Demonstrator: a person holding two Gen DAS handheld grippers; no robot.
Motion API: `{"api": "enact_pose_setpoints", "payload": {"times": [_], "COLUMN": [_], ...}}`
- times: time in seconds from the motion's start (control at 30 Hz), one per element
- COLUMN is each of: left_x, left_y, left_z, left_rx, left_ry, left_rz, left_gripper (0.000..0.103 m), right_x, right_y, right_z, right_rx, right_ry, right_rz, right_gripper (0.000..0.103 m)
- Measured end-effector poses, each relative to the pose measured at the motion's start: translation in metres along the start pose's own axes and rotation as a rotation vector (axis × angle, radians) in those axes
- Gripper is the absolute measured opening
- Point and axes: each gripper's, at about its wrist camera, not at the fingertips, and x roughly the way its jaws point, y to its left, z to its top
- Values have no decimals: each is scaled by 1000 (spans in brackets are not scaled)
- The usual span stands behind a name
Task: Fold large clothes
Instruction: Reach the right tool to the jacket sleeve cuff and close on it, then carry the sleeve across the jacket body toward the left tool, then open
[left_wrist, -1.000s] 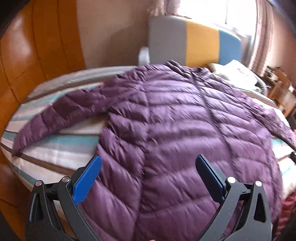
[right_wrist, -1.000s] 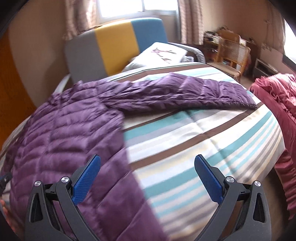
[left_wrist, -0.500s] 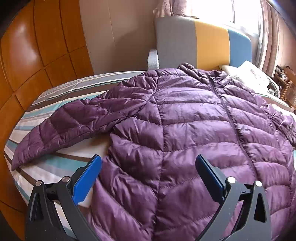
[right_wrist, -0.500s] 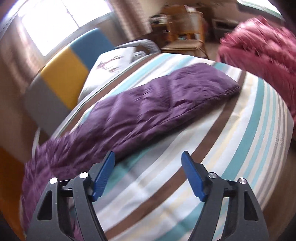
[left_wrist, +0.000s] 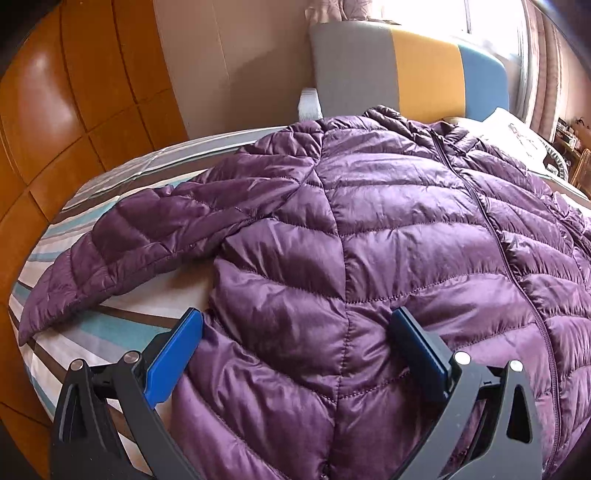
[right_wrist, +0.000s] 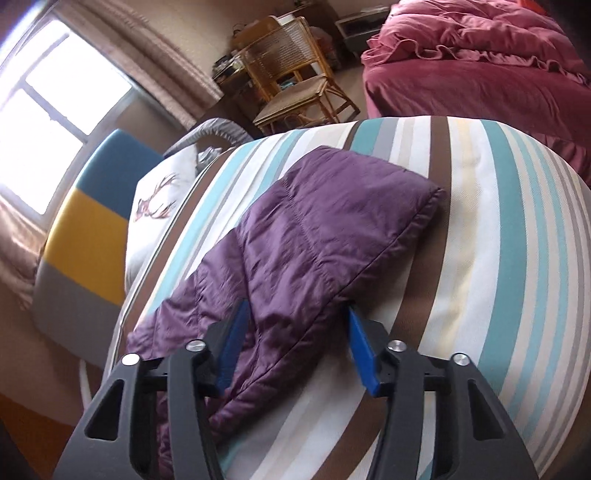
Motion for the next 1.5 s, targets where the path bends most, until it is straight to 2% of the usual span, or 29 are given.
{"api": "enact_pose_setpoints", "payload": {"times": [0.07,0.1,0.17,0.27,0.4,0.57,0.67,0.8,1.1,1.5], "left_x": [2,3,5,8,10,2,9,11,12,12], "left_y": [0,-1,0,3,7,10,14,17,24,23], "left_z": [0,-1,-1,-1,1,3,2,-1,-6,-6], "left_rx": [3,3,-3,-27,-44,-37,-52,-77,-115,-116], "left_ry": [11,18,33,52,69,20,47,50,52,51], "left_rz": [1,1,-3,-23,-44,-7,-30,-44,-82,-81], "left_gripper": [101,101,101,101,101,101,101,101,101,101], "right_x": [3,6,8,6,-7,-26,-39,-57,-81,-94], "right_y": [-2,-4,-3,1,17,51,75,110,195,281], "right_z": [3,5,7,9,9,4,-5,-26,-115,-281], "right_rx": [4,4,-13,-36,-101,-240,-335,-439,-735,-1225], "right_ry": [-6,-4,2,-10,-62,-117,-146,-175,-146,-104], "right_rz": [-24,-23,-14,4,10,24,40,104,251,404], "right_gripper": [27,24,12,7,6,6,6,5,5,5]}}
